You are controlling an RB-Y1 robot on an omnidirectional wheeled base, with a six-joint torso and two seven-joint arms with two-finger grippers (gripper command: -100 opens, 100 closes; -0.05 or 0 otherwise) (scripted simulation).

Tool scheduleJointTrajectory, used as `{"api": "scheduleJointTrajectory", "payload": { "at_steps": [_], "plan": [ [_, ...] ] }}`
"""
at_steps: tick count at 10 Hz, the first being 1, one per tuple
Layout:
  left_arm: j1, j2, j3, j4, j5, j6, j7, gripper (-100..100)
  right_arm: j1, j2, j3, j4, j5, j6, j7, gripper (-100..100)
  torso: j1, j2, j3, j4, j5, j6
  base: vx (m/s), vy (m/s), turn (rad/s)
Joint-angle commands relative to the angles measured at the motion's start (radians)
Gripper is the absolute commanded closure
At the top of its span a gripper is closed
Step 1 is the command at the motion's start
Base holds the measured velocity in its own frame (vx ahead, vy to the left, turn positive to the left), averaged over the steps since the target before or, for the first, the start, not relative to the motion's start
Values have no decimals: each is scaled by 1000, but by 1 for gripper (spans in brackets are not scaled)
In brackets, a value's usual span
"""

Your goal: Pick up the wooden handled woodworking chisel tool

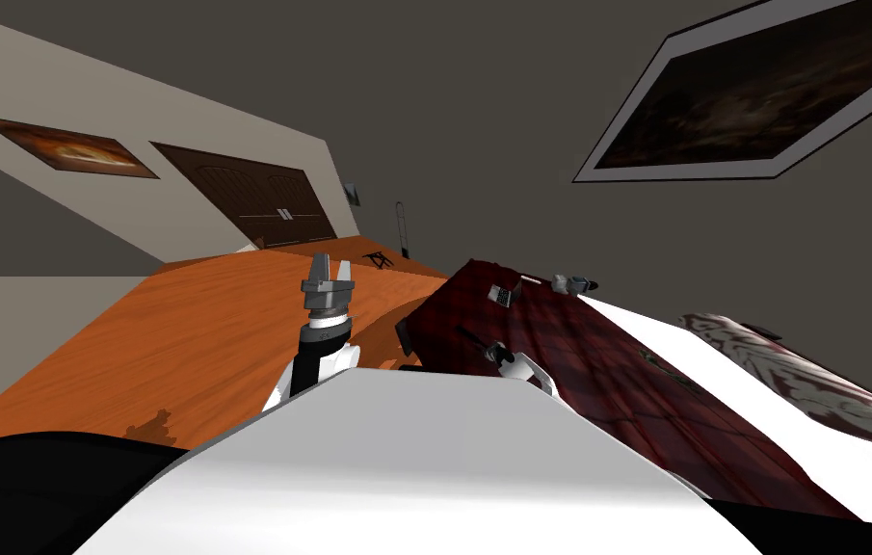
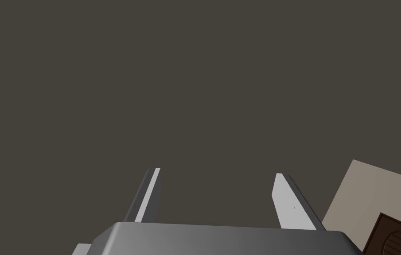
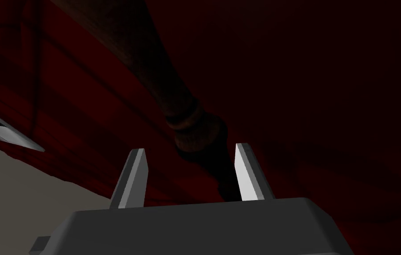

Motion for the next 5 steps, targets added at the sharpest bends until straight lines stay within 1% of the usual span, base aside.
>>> {"api": "scheduleJointTrajectory", "payload": {
  "at_steps": [1,4,5],
  "plan": [
    [0,0,0,0,0,0,0,0,0,0,0,0,0,0,0,100,0,0,0,0,0,0,0,0,0],
    [0,0,0,0,0,0,0,0,0,-1,1,0,1,0,2,100,0,0,0,0,0,1,0,0,0],
    [0,0,0,0,0,0,0,0,0,-1,1,0,1,0,2,0,0,0,0,0,0,1,0,0,0]
  ]
}}
